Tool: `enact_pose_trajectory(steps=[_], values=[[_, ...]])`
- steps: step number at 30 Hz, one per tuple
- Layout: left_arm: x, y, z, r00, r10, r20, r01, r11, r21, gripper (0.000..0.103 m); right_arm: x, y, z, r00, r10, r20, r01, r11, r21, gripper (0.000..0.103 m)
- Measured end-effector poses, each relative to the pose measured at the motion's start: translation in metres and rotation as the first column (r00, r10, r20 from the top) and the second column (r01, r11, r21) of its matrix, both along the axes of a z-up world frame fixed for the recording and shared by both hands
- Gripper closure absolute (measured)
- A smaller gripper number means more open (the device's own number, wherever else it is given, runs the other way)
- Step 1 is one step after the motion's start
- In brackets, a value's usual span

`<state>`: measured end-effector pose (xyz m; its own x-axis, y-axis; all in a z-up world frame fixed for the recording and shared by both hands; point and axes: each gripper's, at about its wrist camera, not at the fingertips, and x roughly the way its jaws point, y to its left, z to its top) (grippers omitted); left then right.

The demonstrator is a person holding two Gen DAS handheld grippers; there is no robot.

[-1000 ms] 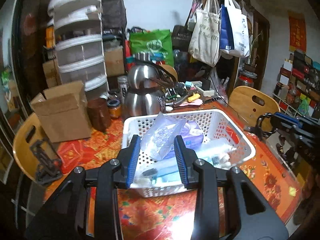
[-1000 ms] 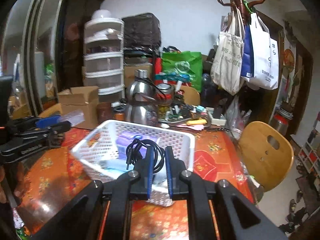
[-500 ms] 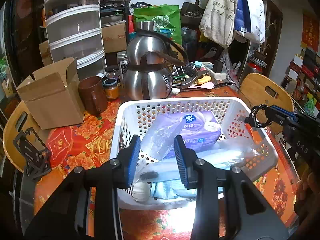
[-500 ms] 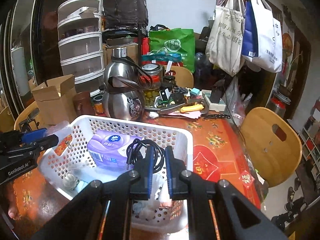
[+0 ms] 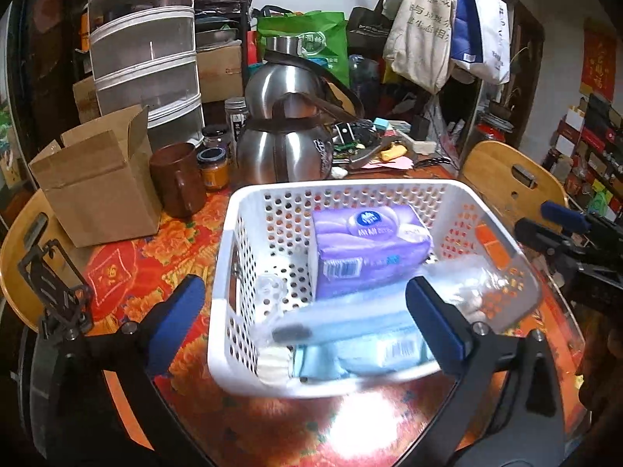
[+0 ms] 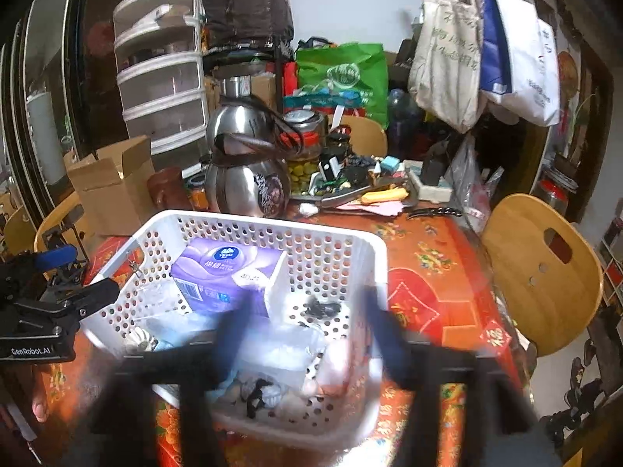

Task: Organize soft objects

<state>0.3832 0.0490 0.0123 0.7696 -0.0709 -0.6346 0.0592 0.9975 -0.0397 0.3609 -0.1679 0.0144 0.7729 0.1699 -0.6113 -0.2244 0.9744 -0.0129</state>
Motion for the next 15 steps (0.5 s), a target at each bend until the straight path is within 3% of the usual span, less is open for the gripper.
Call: enact_pose_trajectory(steps=[2,6,10,15], values=[[-0.009,0.002,0.001,1.000,-0.018,-0.010,0.018,1.000,-0.012,0.000,-0.014,-0.003,0.006,0.999,0.008,0.032,-0.008,1.000,0.004,0.027],[-0.024,0.003,0.003,1.000,-0.005,-0.024,0.005,1.000,-0.003,0.000,-0.034,-0.006,0.008,1.000,0.023,0.011,-0.023,1.000,0.009,0.011],[-0.042,0.002,0.008,1.000,0.015,-0.014,-0.015,1.000,0.018,0.000,-0.050,-0.002,0.005,0.999,0.033,-0.002,-0.033,0.999,-0.013,0.008],[-0.076,0.004,0.019,1.000,0.010,0.019,-0.010,1.000,-0.010,0.000,-0.069,0.002,0.005,1.000,0.018,-0.001,-0.018,1.000,-0.012,0.005]])
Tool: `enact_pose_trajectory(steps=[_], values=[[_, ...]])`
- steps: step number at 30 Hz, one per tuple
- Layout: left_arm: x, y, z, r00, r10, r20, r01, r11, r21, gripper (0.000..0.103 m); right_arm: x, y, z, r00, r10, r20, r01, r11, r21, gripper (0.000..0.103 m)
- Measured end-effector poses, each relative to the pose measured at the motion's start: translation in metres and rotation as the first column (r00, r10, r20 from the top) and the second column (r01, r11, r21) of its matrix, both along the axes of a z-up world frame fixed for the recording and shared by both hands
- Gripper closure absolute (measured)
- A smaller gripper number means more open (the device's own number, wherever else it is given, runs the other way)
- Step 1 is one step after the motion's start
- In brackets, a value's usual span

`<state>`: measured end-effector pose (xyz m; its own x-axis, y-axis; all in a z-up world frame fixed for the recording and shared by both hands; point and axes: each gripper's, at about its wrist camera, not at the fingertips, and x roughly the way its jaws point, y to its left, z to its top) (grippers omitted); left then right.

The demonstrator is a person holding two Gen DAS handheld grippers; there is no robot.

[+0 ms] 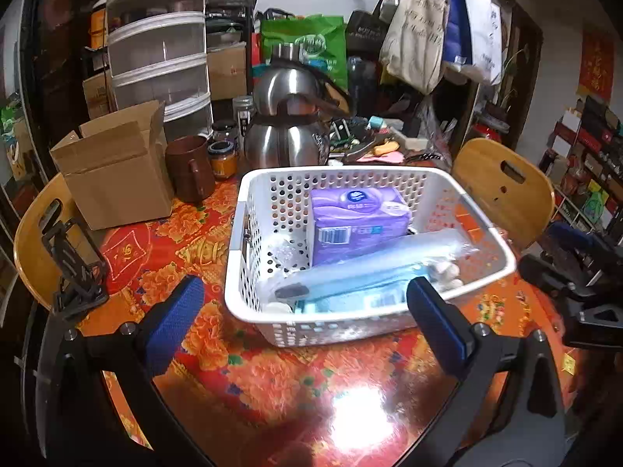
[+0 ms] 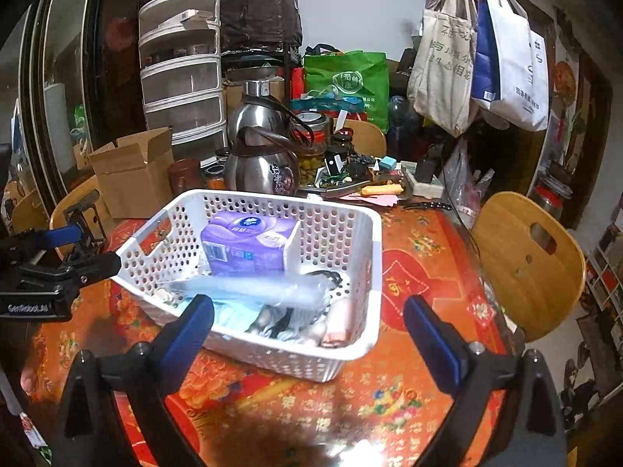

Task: Organize soft objects

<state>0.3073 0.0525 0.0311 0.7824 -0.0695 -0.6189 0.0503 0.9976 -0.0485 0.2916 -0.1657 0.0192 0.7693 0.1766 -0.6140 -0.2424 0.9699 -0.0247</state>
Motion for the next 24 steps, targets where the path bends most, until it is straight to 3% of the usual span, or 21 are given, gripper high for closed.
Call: enact_pose_trajectory(steps=[7,15,20,24], values=[[-0.059,0.001,0.023,0.997,0.032,0.075,-0.033,0.999,0.007,0.000,-0.032,0.002,0.002,1.000,0.027,-0.010,-0.026,1.000,0.012,0.005],[-0.123,-0.012,0.038,0.989,0.041,0.140,-0.053,0.995,0.082,0.000,-0.097,0.002,0.014,0.998,0.039,0.054,-0.040,0.999,0.025,0.005],[-0.179,-0.015,0.043,0.985,0.027,0.172,-0.036,0.998,0.050,0.000,-0.135,-0.001,0.014,0.998,0.041,0.053,-0.043,0.998,0.037,0.005],[-0.240,-0.018,0.043,0.973,0.026,0.227,-0.037,0.998,0.045,0.000,-0.181,-0.004,0.013,0.994,0.029,0.101,-0.035,0.998,0.055,0.005]])
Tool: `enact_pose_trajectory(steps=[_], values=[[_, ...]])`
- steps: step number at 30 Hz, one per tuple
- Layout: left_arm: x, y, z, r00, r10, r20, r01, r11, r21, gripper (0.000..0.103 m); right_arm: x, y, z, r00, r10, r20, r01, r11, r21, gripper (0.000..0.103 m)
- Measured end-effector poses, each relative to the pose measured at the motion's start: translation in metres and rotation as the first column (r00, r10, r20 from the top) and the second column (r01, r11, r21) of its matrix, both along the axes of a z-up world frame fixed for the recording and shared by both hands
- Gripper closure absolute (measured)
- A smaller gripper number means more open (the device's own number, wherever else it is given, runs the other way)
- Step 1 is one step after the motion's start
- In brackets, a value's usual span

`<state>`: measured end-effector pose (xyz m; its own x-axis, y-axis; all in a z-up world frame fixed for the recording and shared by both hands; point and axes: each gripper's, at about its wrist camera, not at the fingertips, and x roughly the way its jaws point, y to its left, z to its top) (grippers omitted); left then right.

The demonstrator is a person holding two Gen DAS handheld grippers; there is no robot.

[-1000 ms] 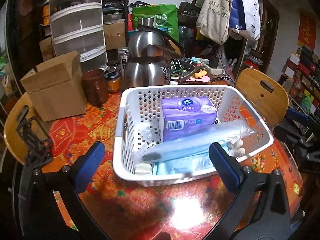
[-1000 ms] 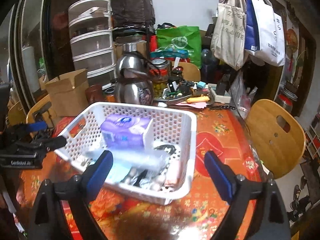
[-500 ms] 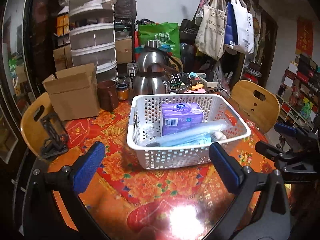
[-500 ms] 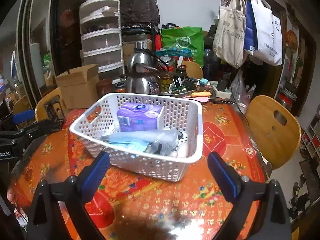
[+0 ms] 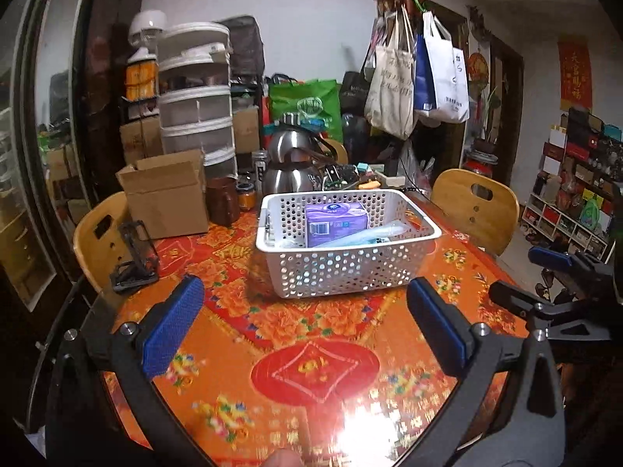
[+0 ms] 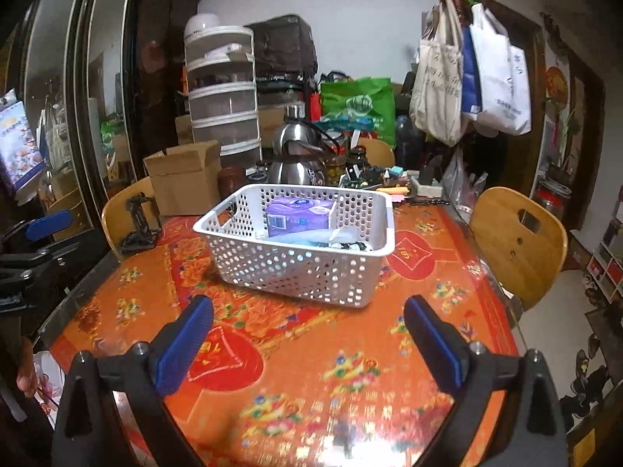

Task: Organize soft objects

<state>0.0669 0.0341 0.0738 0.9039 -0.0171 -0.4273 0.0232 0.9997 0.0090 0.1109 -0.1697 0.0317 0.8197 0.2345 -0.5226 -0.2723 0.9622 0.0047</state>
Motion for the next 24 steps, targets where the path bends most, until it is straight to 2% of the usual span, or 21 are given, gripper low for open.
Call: enact_pose_trajectory(steps=[7,10,12,17,24], values=[[-0.067,-0.012,-0.001,0.999,-0.033,0.022,0.033,0.999,0.003,0.000,-0.061,-0.005,0.001,0.999,-0.045,0.029,0.044,0.998,0.034,0.005],[-0.077,-0.017,0.000,0.999,-0.036,0.025,0.036,0.999,0.001,0.000,-0.077,-0.004,0.008,0.996,-0.061,0.067,0.060,0.998,0.010,0.005],[-0.079,-0.021,0.000,0.999,-0.044,0.021,0.044,0.999,-0.003,0.000,-0.079,-0.005,0.013,0.993,-0.073,0.092,0.074,0.997,-0.001,0.005],[-0.071,-0.027,-0.005,0.999,-0.036,-0.004,0.036,0.999,0.013,0.000,-0.071,-0.012,0.013,0.995,-0.070,0.066,0.070,0.998,0.009,0.005],[-0.058,-0.023,-0.008,1.000,-0.025,-0.014,0.025,1.000,-0.002,0.000,-0.062,-0.016,0.008,0.997,-0.072,0.033,0.071,0.997,0.024,0.005]])
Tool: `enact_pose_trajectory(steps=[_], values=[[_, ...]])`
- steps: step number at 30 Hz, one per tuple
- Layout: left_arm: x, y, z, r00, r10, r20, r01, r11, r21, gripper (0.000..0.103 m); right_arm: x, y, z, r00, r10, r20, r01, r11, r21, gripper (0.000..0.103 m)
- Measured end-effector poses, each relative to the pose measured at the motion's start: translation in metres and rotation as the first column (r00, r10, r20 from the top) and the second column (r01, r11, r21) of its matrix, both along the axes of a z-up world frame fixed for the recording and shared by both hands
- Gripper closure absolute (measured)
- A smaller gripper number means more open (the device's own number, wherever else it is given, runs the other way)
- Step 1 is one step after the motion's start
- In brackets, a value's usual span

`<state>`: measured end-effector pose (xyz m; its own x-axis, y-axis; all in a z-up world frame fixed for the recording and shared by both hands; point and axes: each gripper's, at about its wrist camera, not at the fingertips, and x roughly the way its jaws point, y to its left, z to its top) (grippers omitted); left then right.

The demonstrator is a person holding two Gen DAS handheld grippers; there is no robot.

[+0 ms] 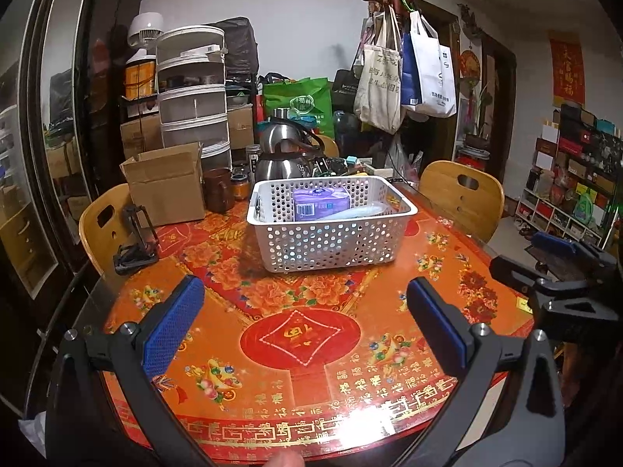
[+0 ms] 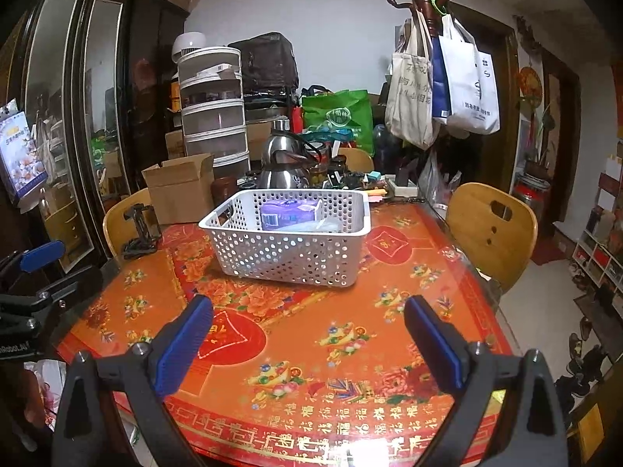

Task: Organize soft objects

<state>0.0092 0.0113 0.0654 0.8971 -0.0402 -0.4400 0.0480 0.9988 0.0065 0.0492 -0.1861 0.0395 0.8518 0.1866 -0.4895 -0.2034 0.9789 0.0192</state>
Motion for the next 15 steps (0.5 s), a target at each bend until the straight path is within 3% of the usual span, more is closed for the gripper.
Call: enact_pose_trajectory(steps=[15], values=[[0.0082,0.0008,-0.0015,1.000,-0.003,-0.015,0.003,1.000,-0.002,0.000,0.0029,0.0040,-0.0067,1.000,0.014,-0.021,-0.014,1.000,-0.010,0.005]])
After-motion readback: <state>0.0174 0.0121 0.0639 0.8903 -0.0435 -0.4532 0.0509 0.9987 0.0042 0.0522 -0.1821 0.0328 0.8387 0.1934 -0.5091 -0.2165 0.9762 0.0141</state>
